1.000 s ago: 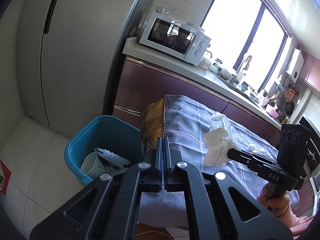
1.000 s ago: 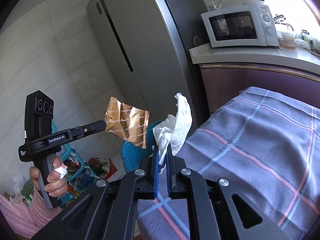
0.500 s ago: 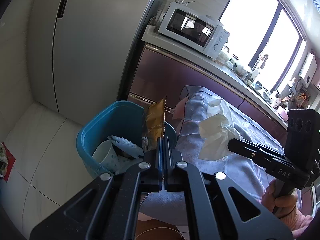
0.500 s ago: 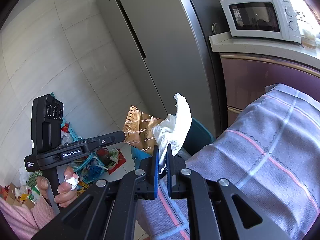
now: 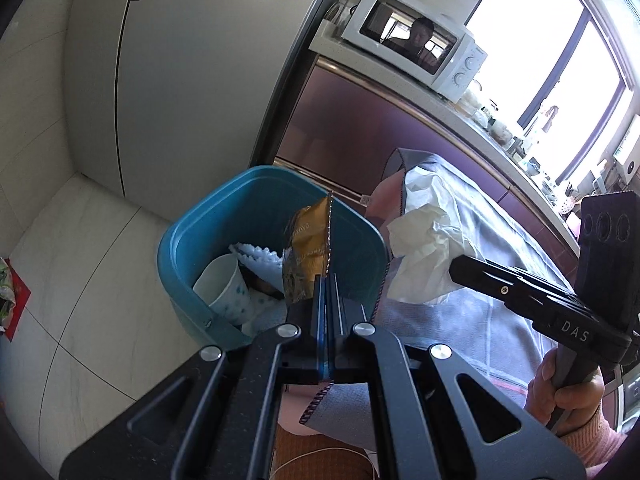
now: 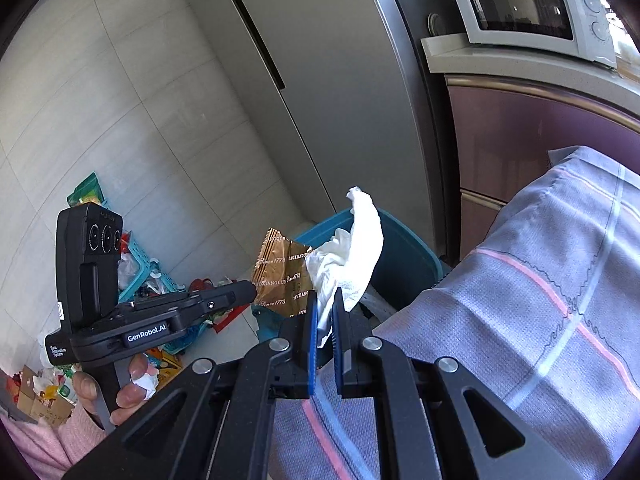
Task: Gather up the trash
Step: 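Carry the gold wrapper and tissue over the teal bin with both tools, then open both tools over the teal bin to drop the wrapper and tissue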
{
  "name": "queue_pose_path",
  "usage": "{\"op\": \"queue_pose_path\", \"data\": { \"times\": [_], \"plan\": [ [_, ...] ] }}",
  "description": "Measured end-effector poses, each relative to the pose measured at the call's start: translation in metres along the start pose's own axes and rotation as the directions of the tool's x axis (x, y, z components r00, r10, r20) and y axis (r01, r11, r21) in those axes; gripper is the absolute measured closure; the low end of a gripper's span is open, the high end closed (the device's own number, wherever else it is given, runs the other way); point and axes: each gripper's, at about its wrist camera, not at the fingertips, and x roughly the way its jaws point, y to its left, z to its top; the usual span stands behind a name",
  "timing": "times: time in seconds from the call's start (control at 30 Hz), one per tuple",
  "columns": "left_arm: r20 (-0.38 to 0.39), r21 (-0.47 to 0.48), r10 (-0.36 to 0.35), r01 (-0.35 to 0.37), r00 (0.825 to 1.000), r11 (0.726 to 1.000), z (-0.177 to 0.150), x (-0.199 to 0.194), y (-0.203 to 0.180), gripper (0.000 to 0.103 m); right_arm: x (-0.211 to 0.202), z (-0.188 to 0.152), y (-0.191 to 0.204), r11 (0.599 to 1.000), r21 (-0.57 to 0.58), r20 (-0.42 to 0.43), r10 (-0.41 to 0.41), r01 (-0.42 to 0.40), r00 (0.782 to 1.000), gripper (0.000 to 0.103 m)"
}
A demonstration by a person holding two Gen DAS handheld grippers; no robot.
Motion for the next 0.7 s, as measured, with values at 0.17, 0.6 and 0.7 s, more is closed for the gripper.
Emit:
{"op": "queue_pose_path", "data": {
  "times": [0.17,0.6,0.7],
  "plan": [
    [-0.027,-0.013,0.012,-0.012,1.000,1.000,-0.003,0.016,0.006,0.102,0.019,0.002,-0.001,1.000,0.009,-0.041,-0.012,0.013,0.999,0.097],
    [-0.066,-0.035,0.032,-0.034,0.997,0.999,-0.009,0.042,0.018,0.102,0.055,0.007,-0.004,0.999,0.025,-0.126,-0.034,0.037,0.991,0.092],
    [-0.080,-0.038,0.035,-0.039,0.996,0.999,-0.011,0.049,0.019,0.102,0.060,0.007,-0.005,0.999,0.030,-0.146,-0.038,0.043,0.989,0.092]
  ]
}}
